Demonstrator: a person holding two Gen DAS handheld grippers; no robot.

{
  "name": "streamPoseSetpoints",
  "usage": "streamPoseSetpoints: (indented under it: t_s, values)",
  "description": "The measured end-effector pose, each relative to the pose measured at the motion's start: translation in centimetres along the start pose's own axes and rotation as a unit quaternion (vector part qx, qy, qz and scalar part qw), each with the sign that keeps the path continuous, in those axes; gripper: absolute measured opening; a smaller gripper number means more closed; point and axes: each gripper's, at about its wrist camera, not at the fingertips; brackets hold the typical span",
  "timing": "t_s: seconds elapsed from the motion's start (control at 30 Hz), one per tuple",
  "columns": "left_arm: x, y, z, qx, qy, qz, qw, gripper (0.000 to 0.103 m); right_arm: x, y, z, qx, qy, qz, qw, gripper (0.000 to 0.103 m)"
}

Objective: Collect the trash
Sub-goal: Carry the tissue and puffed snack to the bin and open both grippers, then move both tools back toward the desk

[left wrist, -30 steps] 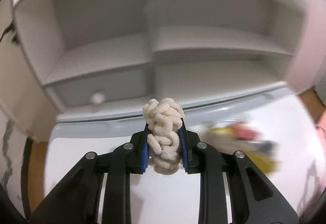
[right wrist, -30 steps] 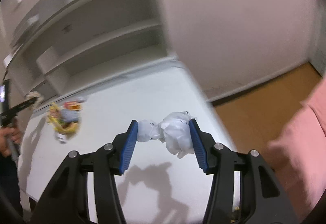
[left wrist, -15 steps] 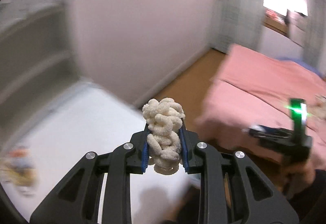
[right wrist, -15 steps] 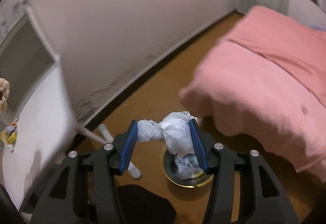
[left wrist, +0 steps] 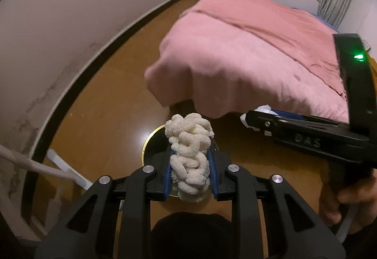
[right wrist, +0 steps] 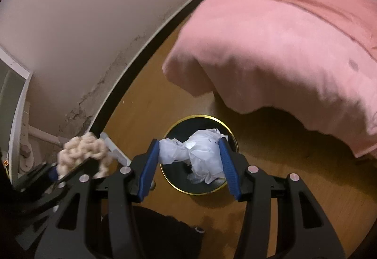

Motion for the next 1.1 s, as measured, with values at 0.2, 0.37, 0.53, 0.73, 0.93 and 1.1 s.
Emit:
streamPoseSetpoints:
  t_s: [0.2, 0.37, 0.53, 0.73, 0.93, 1.1]
  values:
    - [-1.2, -2.4, 0.6, -0.003, 0.005, -0.027, 0.9996, 0.024, -0.8, -0.9, 1.2, 0.004, -0.016, -0.024, 1.000, 0.051]
    - [-1.7, -1.9, 0.1, -0.013, 0.000, -0.027, 0.9996, 0.026, -0.8, -1.1, 1.4, 0.001, -0.020, -0.022, 1.000, 0.051]
    - [-1.3, -2.0, -0.1, -0.010, -0.001, -0.019, 0.9998, 0.048, -0.9, -1.5, 1.5, -0.003, -0.022, -0.024, 0.999, 0.051]
    - [-1.0, -0.5, -0.5, -0.008, -0.007, -0.011, 0.9999, 0.055, -0.8, -2.0, 1.4, -0.007, -0.021, -0.027, 0.999, 0.051]
    - [-1.1, 1.9, -0.9, -0.008, -0.009, 0.005, 0.9999, 0.061, -1.0, -2.4, 0.7, -0.007, -0.010, -0.029, 1.000, 0.051]
    - [-1.4, 3.7, -1.4, -0.008, -0.008, 0.010, 0.9999, 0.061, -0.8, -2.6, -0.1, -0.002, -0.009, -0.023, 1.000, 0.054]
Point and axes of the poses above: each gripper's, at about its wrist camera, not at the fingertips, and y roughly against the way its jaws point, z to its right, x to its top, and after that the axes turned 12 degrees about z, right-handed
